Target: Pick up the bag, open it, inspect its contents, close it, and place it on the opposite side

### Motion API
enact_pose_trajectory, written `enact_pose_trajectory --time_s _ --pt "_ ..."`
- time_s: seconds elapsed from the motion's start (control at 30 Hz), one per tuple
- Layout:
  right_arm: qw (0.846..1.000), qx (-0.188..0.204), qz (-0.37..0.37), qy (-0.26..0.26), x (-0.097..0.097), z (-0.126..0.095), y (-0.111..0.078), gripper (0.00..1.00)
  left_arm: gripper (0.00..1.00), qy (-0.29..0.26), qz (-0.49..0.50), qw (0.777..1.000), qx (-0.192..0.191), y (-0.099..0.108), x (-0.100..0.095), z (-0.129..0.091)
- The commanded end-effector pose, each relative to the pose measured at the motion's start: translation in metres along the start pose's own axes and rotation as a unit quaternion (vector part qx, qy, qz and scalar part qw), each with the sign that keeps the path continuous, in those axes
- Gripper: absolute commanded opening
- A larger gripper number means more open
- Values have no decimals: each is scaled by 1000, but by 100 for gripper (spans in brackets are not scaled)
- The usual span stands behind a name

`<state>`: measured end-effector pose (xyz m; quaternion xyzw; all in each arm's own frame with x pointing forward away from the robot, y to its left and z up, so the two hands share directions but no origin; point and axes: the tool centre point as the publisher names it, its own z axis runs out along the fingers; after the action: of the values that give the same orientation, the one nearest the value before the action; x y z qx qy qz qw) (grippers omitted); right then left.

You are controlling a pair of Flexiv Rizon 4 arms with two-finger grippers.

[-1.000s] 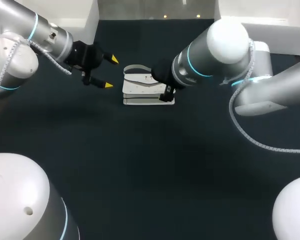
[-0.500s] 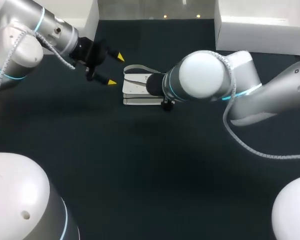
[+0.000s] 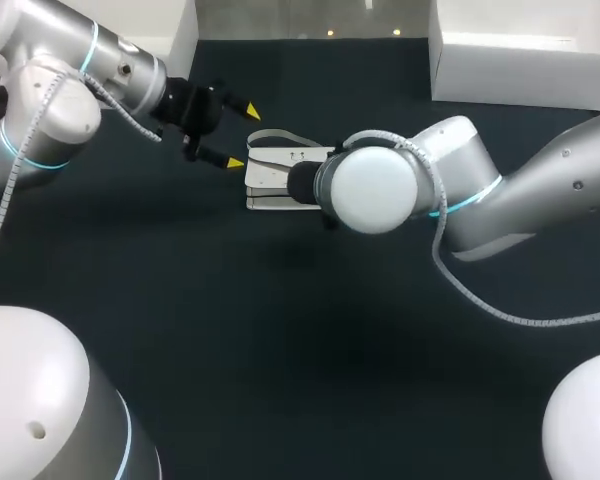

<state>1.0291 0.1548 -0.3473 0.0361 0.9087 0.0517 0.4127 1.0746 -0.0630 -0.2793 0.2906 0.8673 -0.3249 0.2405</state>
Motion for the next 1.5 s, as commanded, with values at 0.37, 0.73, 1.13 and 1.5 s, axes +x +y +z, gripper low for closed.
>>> enact_pose_trajectory --time_s 0.37,0.73,1.13,1.5 --pt "1000 -11 -1 -15 0 18 -6 45 100 -2 10 1000 1 -2 5 12" --pt "1000 -12 -1 -9 -3 29 -5 34 100 0 14 1000 5 -1 7 14" --pt "1000 -15 -2 -9 -2 30 -3 0 100 7 9 1000 8 3 7 17" --pt "1000 -19 11 -4 2 29 -3 0 100 -34 15 999 -11 0 6 24"
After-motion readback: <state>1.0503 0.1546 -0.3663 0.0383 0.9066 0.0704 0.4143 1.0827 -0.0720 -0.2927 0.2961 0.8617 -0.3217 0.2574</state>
